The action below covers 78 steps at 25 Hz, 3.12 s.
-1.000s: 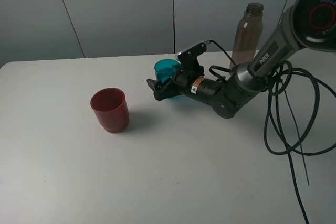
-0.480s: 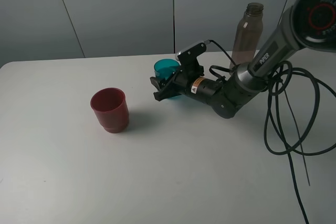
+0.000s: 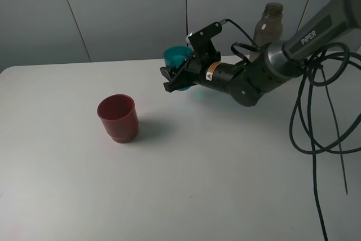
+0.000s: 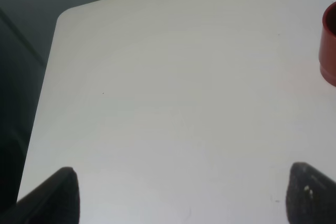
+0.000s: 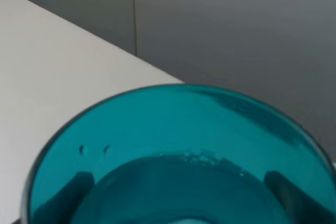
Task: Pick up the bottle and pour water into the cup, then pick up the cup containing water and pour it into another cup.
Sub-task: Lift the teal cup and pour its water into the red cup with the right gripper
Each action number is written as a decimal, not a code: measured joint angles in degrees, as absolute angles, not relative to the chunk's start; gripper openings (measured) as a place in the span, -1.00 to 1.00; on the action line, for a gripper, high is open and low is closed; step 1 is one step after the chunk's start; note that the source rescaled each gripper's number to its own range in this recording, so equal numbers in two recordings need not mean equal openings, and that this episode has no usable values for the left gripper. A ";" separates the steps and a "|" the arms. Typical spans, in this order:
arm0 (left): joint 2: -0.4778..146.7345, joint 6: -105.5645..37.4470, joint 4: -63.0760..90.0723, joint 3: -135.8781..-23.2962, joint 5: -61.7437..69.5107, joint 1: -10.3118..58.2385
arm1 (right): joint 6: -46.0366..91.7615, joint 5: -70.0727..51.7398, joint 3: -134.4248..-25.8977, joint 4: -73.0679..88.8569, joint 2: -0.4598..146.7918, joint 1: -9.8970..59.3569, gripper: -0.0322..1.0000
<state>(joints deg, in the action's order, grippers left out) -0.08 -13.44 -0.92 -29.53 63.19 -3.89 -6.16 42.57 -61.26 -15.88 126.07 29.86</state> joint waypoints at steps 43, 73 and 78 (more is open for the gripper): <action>-0.08 -13.44 -0.92 -29.53 63.19 -3.89 | 24.57 38.17 -68.81 -18.73 123.64 41.22 -0.85; -0.08 -13.55 -0.92 -29.53 63.19 -3.89 | 31.84 37.54 -70.07 -11.45 127.64 42.30 -0.85; -0.08 -13.55 -0.92 -29.53 63.19 -3.89 | 39.07 37.38 -70.16 -11.45 127.73 42.30 -0.85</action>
<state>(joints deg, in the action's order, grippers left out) -0.08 -13.55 -0.92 -29.53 63.19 -3.89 39.07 37.38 -70.16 -11.45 127.73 42.30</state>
